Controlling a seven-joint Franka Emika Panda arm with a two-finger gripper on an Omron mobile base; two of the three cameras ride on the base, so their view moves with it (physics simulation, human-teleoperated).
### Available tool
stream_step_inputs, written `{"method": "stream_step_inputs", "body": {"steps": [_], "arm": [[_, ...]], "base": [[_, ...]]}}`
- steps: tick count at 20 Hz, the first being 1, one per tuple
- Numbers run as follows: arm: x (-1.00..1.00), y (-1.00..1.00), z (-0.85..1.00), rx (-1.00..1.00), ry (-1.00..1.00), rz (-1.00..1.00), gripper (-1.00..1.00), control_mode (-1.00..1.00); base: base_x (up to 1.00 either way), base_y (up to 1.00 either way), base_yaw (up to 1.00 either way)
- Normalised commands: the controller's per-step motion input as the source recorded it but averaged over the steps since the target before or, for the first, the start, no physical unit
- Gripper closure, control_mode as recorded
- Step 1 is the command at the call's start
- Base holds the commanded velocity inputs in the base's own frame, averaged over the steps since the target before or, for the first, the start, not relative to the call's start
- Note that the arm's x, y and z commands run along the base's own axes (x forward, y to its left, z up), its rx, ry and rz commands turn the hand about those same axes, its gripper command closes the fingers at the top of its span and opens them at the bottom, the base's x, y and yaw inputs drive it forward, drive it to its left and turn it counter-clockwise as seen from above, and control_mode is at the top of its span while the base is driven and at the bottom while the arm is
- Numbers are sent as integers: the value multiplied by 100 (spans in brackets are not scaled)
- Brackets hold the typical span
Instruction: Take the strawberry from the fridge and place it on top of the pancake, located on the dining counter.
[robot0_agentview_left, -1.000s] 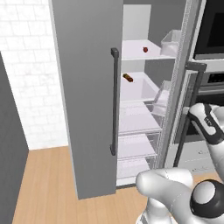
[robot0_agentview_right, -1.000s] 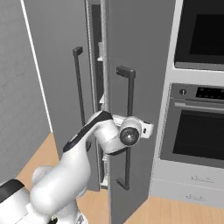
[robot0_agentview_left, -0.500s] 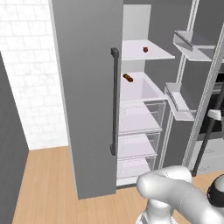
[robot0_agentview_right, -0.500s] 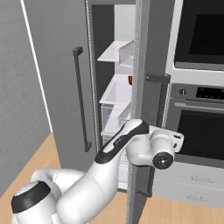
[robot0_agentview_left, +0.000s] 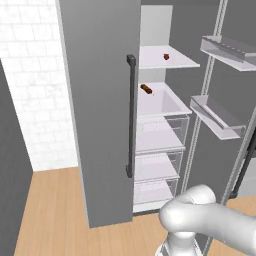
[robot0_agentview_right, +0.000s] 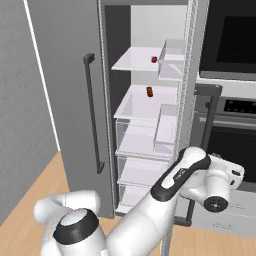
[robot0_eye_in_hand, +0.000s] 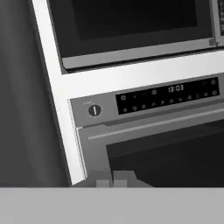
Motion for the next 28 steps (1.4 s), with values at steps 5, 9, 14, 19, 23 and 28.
{"method": "stream_step_inputs", "body": {"steps": [5, 9, 14, 19, 23, 28], "arm": [[7, -100, -1, 2, -6, -29, 100, -100], [-88, -36, 37, 3, -22, -25, 100, -100], [-100, 44, 68, -1, -11, -14, 100, -100], [-100, 96, 88, -13, 29, 0, 100, -100], [-100, 69, 100, -2, 42, 10, 100, -100], [-69, 81, 92, 7, 52, 25, 100, -100]], "base": [[0, 0, 0], [0, 0, 0], [0, 0, 0], [0, 0, 0], [0, 0, 0], [0, 0, 0]]}}
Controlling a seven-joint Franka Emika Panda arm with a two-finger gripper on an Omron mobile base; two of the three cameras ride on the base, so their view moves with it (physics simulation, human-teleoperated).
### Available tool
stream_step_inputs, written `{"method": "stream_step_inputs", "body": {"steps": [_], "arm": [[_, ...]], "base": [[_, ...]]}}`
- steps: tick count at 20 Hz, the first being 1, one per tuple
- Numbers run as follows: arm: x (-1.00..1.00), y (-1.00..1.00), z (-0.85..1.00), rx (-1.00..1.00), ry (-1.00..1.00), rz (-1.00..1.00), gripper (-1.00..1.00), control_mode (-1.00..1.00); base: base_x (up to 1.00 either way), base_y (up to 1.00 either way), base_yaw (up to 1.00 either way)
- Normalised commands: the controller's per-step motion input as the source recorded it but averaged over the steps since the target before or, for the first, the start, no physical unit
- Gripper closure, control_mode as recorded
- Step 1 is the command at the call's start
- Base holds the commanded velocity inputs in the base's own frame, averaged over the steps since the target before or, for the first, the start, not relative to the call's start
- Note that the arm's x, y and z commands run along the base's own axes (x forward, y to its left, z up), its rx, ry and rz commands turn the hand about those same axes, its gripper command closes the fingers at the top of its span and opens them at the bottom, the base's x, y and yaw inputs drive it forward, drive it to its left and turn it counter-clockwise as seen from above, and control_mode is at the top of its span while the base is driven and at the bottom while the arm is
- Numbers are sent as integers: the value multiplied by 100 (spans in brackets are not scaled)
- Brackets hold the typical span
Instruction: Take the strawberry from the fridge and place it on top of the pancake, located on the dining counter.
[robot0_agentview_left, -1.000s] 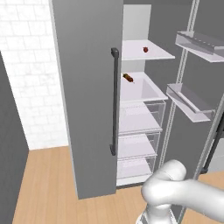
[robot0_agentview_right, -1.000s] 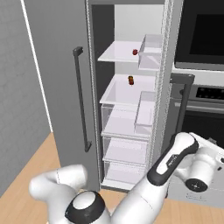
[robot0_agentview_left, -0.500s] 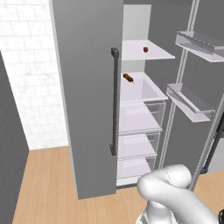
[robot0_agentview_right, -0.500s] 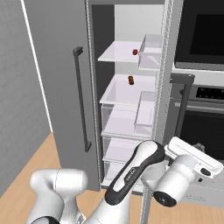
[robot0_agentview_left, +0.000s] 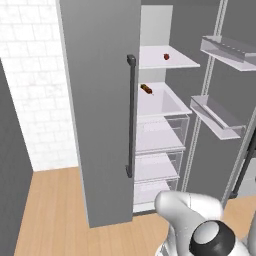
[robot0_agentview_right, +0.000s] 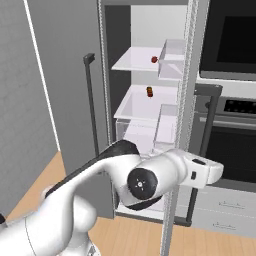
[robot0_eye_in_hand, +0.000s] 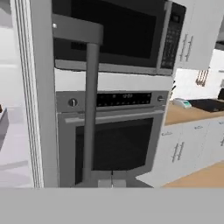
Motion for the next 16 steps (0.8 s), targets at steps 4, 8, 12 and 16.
{"method": "stream_step_inputs", "body": {"steps": [4, 8, 12, 16], "arm": [[-41, 92, 69, 33, 48, 25, 100, -100], [-26, 82, 61, 39, 30, 20, 100, -100], [0, 77, 16, 37, 8, 3, 100, -100], [-1, 97, 0, 23, 0, 0, 100, -100]], "base": [[0, 0, 0], [0, 0, 0], [0, 0, 0], [0, 0, 0]]}}
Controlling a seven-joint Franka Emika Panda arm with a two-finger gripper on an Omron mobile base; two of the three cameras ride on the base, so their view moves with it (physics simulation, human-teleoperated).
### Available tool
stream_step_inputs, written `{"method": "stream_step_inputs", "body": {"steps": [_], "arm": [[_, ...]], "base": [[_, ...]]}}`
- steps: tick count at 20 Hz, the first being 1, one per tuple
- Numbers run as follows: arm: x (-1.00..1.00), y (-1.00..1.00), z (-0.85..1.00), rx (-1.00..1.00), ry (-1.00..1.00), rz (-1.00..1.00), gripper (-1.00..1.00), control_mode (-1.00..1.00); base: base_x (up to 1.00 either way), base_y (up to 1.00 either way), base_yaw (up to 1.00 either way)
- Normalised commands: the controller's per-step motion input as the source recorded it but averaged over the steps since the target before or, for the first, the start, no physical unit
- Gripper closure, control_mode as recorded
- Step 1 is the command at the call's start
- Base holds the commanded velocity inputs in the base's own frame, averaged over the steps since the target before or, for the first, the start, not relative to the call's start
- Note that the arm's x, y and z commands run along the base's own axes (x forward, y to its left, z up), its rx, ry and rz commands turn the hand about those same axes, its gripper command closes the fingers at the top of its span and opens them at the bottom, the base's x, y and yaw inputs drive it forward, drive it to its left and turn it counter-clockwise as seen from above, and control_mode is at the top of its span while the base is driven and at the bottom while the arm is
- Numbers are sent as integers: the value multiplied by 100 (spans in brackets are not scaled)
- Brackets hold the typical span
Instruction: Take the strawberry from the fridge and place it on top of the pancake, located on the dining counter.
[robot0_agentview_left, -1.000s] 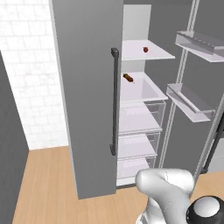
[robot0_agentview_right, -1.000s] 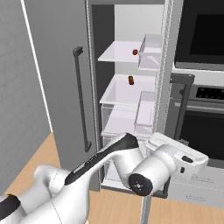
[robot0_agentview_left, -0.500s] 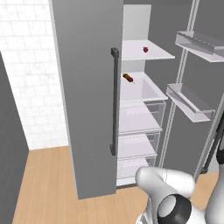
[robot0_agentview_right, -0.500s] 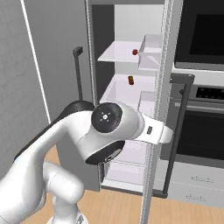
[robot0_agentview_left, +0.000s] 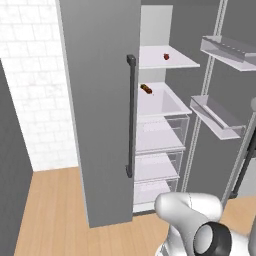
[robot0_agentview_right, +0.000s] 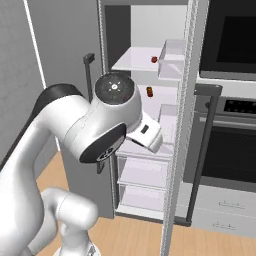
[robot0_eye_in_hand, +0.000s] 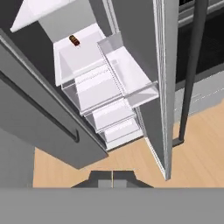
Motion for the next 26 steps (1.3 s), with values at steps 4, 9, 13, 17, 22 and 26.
{"method": "stream_step_inputs", "body": {"steps": [4, 9, 13, 17, 22, 26], "arm": [[-16, 100, 0, 1, -9, 0, 100, -100], [-9, 100, 1, -21, -16, 0, 100, -100], [0, 97, -6, -17, -24, 0, 100, -100], [1, 43, 7, -5, -5, 0, 100, -100], [-11, 26, 2, -3, -8, 5, -100, -100], [-29, 7, 2, -1, -7, 17, -100, -100]], "base": [[0, 0, 0], [0, 0, 0], [0, 0, 0], [0, 0, 0], [0, 0, 0], [0, 0, 0]]}}
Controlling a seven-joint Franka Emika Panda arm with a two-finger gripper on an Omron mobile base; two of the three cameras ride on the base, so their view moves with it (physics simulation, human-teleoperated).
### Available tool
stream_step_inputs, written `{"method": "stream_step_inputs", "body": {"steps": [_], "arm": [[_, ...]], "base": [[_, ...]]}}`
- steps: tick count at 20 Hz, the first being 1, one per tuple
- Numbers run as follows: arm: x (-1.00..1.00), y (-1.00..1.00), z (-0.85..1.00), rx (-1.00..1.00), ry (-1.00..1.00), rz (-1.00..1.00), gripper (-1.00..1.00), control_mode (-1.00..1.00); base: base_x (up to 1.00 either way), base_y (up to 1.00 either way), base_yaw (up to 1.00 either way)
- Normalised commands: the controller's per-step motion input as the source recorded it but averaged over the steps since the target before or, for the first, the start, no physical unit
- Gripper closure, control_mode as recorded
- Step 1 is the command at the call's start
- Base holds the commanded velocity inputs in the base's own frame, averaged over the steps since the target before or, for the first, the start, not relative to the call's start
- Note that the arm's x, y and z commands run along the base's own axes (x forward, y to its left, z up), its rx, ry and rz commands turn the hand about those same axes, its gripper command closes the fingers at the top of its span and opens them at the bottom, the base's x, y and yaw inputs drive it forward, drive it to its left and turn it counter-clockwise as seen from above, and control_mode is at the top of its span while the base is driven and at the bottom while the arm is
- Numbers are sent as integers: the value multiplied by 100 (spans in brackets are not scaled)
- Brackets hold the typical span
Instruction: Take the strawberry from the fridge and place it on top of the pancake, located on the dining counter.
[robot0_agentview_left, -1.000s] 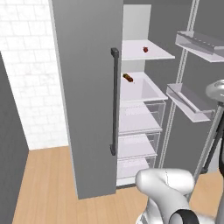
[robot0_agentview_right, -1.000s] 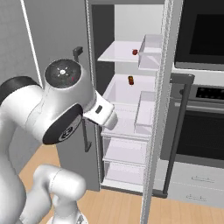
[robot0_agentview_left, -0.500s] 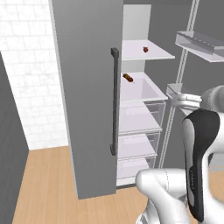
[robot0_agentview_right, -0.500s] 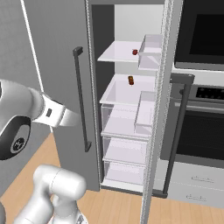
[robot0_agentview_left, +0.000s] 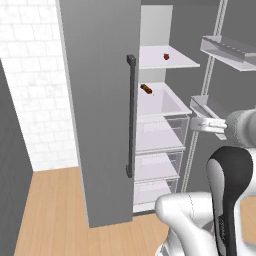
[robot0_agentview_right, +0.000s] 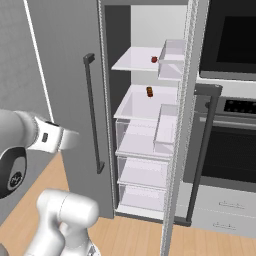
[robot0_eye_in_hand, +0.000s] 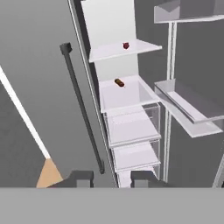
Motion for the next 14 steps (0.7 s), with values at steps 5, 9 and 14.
{"method": "stream_step_inputs", "body": {"steps": [5, 9, 14], "arm": [[-56, 6, 4, -6, -6, 12, -100, -100], [-45, 10, 0, -7, -11, -9, -100, -100], [-34, 3, 0, -3, -3, -8, -100, -100]], "base": [[0, 0, 0], [0, 0, 0], [0, 0, 0]]}}
